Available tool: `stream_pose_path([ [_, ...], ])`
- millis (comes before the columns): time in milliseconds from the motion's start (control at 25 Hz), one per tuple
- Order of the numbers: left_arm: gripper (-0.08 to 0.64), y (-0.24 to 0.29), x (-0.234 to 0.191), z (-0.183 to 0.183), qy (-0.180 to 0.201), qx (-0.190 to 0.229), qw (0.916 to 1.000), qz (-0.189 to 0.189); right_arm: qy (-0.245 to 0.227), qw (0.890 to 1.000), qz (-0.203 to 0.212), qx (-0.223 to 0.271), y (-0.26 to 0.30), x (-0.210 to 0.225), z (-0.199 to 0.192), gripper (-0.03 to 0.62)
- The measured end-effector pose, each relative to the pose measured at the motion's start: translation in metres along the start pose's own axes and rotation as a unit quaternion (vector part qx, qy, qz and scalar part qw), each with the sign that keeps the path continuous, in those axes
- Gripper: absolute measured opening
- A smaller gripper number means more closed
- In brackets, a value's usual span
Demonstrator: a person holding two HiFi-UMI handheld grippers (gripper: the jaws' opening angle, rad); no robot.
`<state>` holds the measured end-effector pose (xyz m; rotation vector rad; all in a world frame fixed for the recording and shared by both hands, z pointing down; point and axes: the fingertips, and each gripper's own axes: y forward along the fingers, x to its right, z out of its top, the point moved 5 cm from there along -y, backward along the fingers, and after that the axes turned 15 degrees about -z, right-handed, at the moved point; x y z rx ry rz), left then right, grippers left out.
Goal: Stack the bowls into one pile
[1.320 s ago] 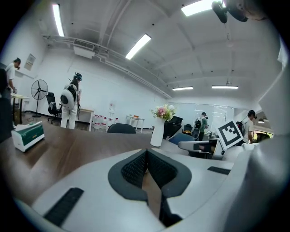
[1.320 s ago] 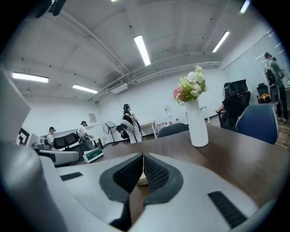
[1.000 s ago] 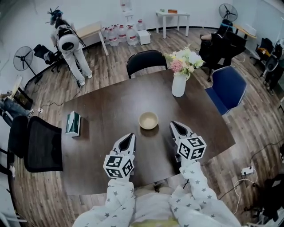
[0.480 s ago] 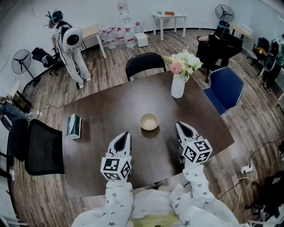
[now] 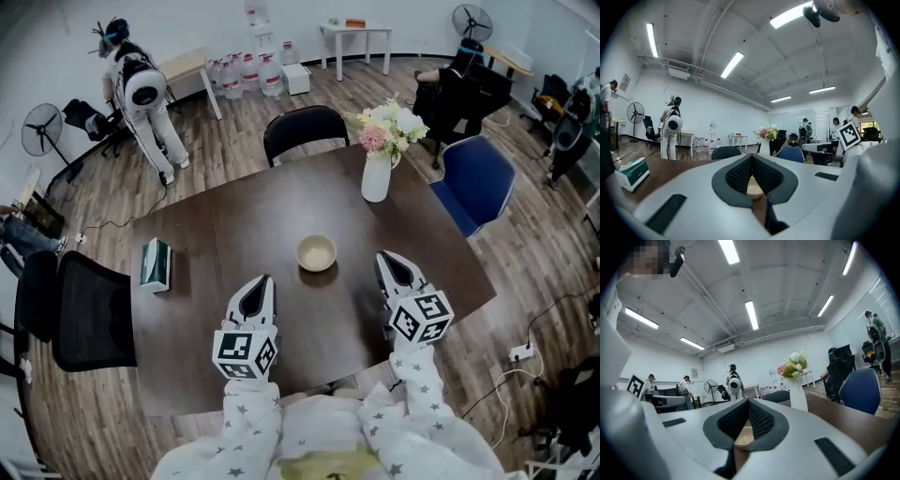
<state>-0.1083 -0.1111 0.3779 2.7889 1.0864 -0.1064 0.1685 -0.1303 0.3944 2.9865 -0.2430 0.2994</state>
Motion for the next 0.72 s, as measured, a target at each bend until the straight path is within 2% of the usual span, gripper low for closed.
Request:
stream_pose_path([
  [440, 0.026, -0.002, -0.0072, -0.0008, -0.005, 0.001, 0.9999, 0.013, -0.004, 1.0, 0.006, 0.006, 0.0009, 0.0, 0.0019, 0.021],
  [720, 0.026, -0.0031, -0.0107, 0.0006, -0.005, 0.003, 0.9999, 0.014, 0.012, 1.0, 0.014, 0.01, 0.003, -0.0038, 0.0028, 0.021],
])
